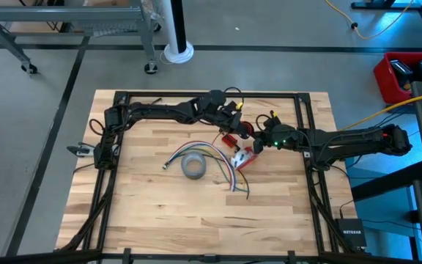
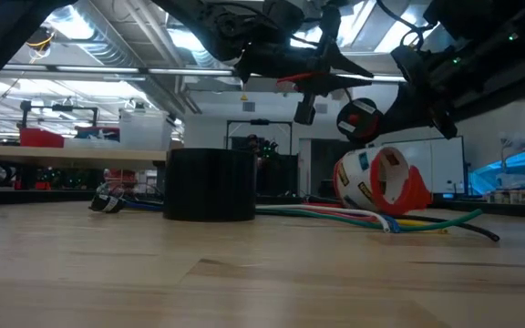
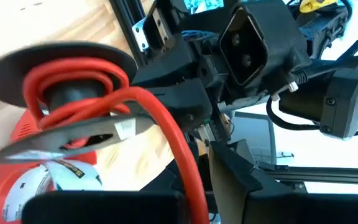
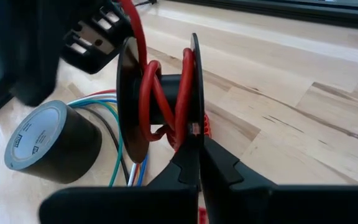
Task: Coil cords
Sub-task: Coil the red wire on the black spool
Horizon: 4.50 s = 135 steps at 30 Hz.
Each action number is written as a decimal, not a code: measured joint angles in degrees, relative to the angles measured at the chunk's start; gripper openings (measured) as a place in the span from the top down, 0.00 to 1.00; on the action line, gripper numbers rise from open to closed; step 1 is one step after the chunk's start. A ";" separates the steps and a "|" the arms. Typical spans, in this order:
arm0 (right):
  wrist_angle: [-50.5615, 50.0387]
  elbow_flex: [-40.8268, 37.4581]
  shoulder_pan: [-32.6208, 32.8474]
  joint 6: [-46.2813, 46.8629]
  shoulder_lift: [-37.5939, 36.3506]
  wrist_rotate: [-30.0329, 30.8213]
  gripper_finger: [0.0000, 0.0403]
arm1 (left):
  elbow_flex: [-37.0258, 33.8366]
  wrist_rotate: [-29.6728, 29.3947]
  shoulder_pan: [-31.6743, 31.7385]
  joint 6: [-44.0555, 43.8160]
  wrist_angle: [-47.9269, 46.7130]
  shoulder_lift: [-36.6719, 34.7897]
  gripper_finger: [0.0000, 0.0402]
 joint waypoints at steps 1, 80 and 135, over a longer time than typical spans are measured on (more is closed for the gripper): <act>0.00 0.00 0.00 0.00 -0.02 0.35 0.99 | 0.00 0.00 -0.25 -0.04 0.00 -0.02 0.92; 9.94 0.02 -0.04 -7.50 -0.02 12.39 0.99 | 3.87 -5.81 -1.15 39.49 -24.57 -0.06 0.72; 0.01 0.02 0.00 -2.95 -12.96 13.34 0.99 | 3.80 -25.67 -9.69 58.93 -4.26 4.06 0.88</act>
